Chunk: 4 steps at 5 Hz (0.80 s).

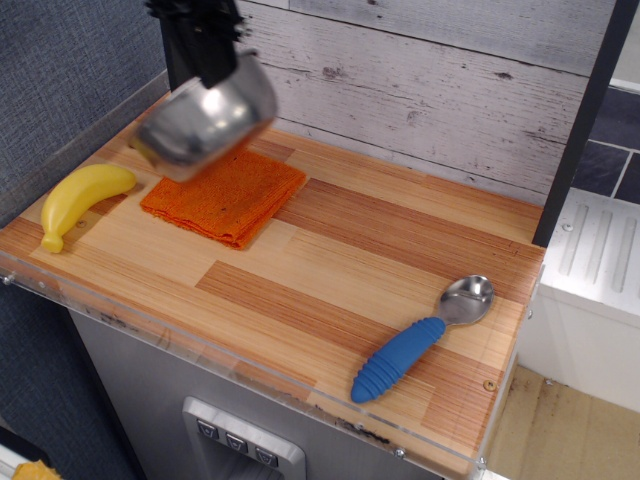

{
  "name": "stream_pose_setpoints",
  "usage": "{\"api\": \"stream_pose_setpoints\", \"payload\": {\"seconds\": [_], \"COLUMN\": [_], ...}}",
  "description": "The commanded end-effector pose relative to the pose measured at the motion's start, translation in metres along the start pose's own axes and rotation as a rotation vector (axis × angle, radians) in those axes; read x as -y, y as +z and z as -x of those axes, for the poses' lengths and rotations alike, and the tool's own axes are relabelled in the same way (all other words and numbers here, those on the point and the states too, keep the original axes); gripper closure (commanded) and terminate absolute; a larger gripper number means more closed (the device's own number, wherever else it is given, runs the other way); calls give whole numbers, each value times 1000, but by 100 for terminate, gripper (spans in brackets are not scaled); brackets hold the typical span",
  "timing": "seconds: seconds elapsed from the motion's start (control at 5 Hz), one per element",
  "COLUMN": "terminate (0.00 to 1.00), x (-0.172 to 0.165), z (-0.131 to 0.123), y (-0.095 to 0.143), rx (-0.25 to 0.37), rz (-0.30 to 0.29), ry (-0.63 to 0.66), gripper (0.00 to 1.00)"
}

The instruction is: Place silver bowl on top of orange cloth.

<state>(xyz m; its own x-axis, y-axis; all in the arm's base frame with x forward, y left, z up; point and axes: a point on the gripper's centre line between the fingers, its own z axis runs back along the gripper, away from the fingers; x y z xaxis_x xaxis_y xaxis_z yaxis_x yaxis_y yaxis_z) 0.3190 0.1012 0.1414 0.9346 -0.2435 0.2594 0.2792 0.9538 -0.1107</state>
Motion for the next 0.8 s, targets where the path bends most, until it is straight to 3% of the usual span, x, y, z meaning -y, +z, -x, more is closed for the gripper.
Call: {"api": "stream_pose_setpoints", "payload": {"seconds": [0.0,0.6], "terminate": [0,0], "x": [-31,-21], "z": [2,3], "y": [10,-21], "rx": [24,-44], "rz": [-37,4], "ry": [34,28], "gripper": [100,100]}}
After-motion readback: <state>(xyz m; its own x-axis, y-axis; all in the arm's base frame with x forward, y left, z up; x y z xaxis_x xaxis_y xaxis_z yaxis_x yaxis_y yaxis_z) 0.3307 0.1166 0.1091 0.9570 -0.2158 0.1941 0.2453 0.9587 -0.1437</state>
